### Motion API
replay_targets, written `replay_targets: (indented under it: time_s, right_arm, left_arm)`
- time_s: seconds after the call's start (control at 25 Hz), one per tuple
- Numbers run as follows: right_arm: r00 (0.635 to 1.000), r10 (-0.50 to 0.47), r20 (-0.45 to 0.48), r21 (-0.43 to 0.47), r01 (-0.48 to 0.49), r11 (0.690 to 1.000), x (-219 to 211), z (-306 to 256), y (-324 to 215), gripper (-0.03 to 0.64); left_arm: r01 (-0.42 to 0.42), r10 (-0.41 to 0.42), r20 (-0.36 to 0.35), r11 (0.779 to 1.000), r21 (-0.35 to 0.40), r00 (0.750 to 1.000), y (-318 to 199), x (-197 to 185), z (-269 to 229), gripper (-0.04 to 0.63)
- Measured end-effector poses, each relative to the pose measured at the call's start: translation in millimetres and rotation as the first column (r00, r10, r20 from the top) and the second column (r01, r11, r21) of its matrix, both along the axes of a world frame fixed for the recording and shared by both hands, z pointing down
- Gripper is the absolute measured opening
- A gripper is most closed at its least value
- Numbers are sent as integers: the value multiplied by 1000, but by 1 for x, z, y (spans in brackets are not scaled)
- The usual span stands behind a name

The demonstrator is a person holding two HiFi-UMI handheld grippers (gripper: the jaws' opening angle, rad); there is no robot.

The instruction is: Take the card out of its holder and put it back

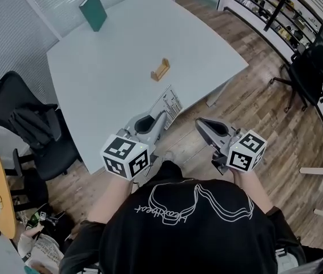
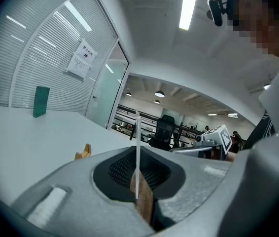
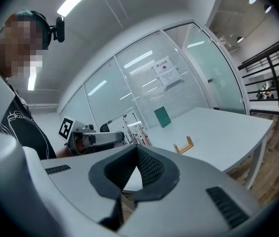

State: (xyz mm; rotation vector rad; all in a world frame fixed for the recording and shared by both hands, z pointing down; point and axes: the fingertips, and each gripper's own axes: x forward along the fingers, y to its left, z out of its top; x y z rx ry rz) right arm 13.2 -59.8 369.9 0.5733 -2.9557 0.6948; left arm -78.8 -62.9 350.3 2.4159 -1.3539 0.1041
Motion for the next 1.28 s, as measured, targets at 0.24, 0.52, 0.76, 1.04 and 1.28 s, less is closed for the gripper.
replay_targets:
  time_s: [0.24, 0.52, 0.76, 1.04, 1.28]
  right_arm:
    - [1000, 29, -4, -27, -29, 999, -13, 5, -41, 9]
    - [999, 45, -17, -56, -46, 997, -31, 14, -80, 9]
    - [997, 66, -34, -88, -69, 994, -38, 29, -112, 9]
    - [994, 100, -50, -128, -105, 986, -38, 46, -143, 9]
    - [990, 122, -70, -164, -132, 978, -41, 61, -159, 9]
  left_arm:
    - [3, -3, 34, 1000, 12, 999, -55, -29, -4, 25]
    - [-1, 0, 52, 1000, 21, 999, -112, -53, 3, 25]
    - [3, -7, 87, 999, 47, 996, -162, -71, 16, 25]
    - [10, -15, 99, 999, 53, 995, -211, -87, 38, 25]
    - [22, -25, 96, 999, 36, 995, -244, -101, 66, 25]
